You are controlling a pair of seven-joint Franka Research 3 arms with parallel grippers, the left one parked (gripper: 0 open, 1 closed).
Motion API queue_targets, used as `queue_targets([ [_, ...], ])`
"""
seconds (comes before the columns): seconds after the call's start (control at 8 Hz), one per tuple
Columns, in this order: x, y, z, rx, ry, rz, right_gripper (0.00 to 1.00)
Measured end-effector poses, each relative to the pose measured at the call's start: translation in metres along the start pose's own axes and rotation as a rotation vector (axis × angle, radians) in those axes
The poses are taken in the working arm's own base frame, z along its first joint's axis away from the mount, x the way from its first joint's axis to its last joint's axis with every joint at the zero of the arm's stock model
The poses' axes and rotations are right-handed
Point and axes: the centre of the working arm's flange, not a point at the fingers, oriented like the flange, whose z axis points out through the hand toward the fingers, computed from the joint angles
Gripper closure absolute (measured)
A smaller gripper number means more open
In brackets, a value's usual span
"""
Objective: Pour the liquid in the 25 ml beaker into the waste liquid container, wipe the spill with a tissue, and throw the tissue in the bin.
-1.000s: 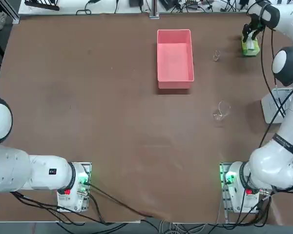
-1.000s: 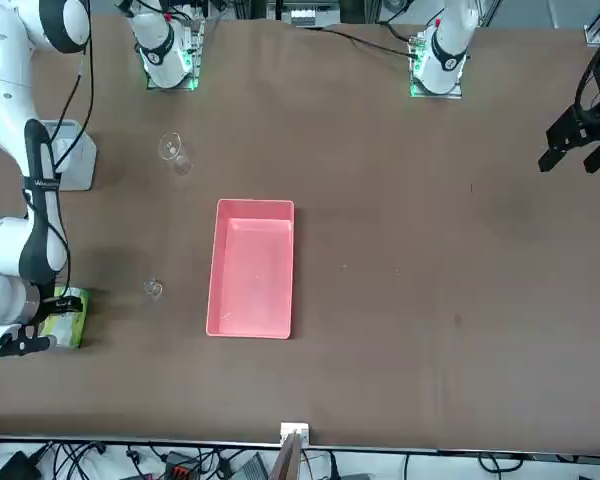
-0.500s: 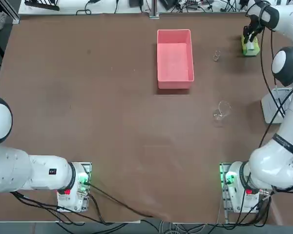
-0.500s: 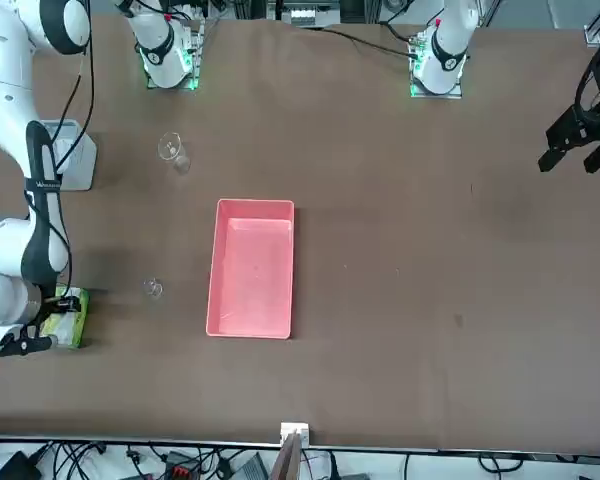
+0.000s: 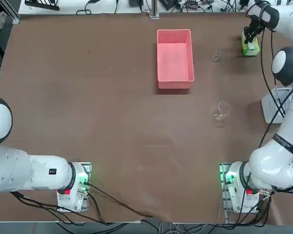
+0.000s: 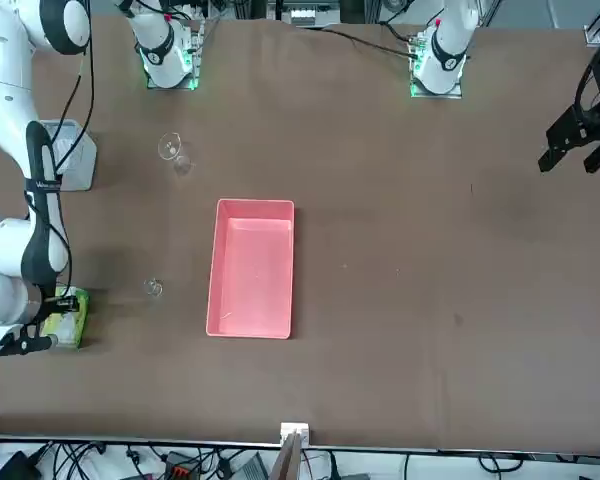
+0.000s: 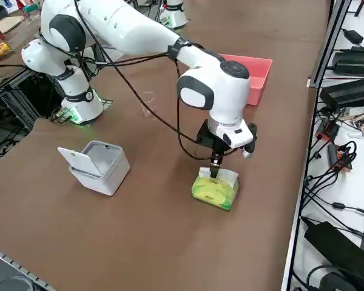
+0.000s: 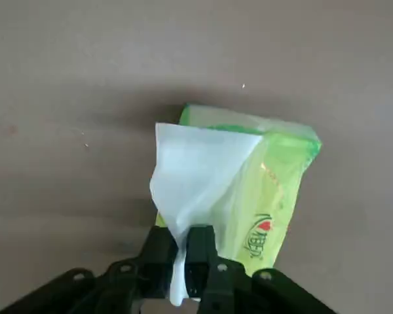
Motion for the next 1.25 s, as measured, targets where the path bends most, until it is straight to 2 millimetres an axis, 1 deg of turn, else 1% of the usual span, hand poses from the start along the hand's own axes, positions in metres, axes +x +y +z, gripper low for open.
queue_targets([
  [0.12,-0.001,0.001,0.001,0.001,-0.007,0.002,0.88],
  [0.25,-0.001,0.001,0.001,0.002,-0.009,0.003,0.96],
  [0.38,-0.001,0.001,0.001,0.002,-0.009,0.003,0.98],
  [0.75,-0.003,0.0,-0.002,0.006,-0.028,0.003,0.98],
  [0.88,-0.004,-0.002,-0.009,0.012,-0.051,0.002,0.98],
  [1.0,-0.005,-0.001,-0.027,0.014,-0.063,0.005,0.98],
  [1.25,-0.015,-0.001,-0.068,0.018,-0.09,0.01,0.98],
])
